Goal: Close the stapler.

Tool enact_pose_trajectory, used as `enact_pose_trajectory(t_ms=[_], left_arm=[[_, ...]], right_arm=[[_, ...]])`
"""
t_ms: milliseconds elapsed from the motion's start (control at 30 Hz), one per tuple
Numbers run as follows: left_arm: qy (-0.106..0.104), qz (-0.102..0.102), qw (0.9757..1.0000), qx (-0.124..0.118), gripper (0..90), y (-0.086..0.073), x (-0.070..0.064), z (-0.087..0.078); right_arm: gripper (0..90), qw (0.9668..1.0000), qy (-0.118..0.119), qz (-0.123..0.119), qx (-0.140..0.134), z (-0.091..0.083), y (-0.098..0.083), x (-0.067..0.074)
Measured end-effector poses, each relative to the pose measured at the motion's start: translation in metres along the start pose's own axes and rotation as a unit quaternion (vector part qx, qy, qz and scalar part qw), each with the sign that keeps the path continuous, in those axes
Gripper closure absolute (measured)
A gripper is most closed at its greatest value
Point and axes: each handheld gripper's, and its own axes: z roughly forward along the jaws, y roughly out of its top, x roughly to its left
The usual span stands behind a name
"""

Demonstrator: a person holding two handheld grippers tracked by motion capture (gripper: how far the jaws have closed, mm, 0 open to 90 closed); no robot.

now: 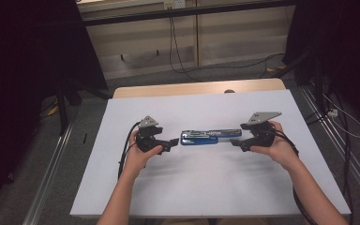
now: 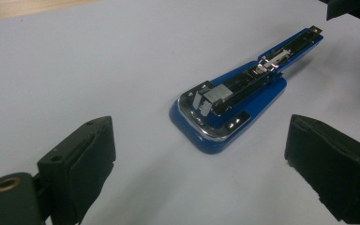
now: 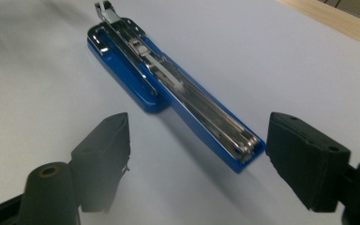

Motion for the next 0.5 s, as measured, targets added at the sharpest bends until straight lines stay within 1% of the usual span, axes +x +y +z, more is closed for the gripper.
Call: enact_pose_trajectory(t_ms=[33,133,167,200,233,267,300,367,433,500], left_arm=[[0.001,0.001,1.0,-0.001,13.3,0.0,0.0,0.0],[0.002,-0.002,1.0,-0.003,18.5,0.0,0.0,0.001],[0.002,-0.002,1.0,-0.003,20.2,0.0,0.0,0.001],[0.0,-0.007,1.0,-0.003,20.2,0.0,0.0,0.001],[-0.001,-0.008,1.0,-0.003,22.0,0.0,0.0,0.002],[-0.003,-0.01,0.9999,-0.004,27.3,0.0,-0.001,0.002],[-0.003,-0.01,0.9999,-0.003,27.3,0.0,-0.001,0.002],[0.0,-0.008,1.0,0.0,32.6,0.0,-0.001,0.003],[0.001,-0.009,1.0,0.002,38.0,0.0,-0.002,0.004],[0.0,-0.007,1.0,0.004,46.4,0.001,-0.002,0.005]], right_arm=[[26.4,1.0,-0.007,0.004,-0.001,-0.003,-0.004,0.0],[33.6,0.9999,-0.014,0.003,0.001,-0.007,-0.009,0.0],[33.6,0.9999,-0.014,0.003,0.001,-0.007,-0.009,0.0],[35.5,0.9998,-0.017,0.005,0.0,-0.009,-0.01,0.0],[38.7,0.9998,-0.019,0.007,-0.004,-0.012,-0.011,0.0],[45.3,0.9997,-0.023,0.009,-0.008,-0.016,-0.013,0.0],[45.3,0.9997,-0.023,0.009,-0.008,-0.016,-0.013,0.0],[54.2,0.9994,-0.033,0.011,-0.008,-0.021,-0.014,0.0],[60.6,0.9992,-0.037,0.015,-0.008,-0.024,-0.017,0.0],[68.2,0.9991,-0.035,0.024,-0.009,-0.026,-0.021,-0.002]])
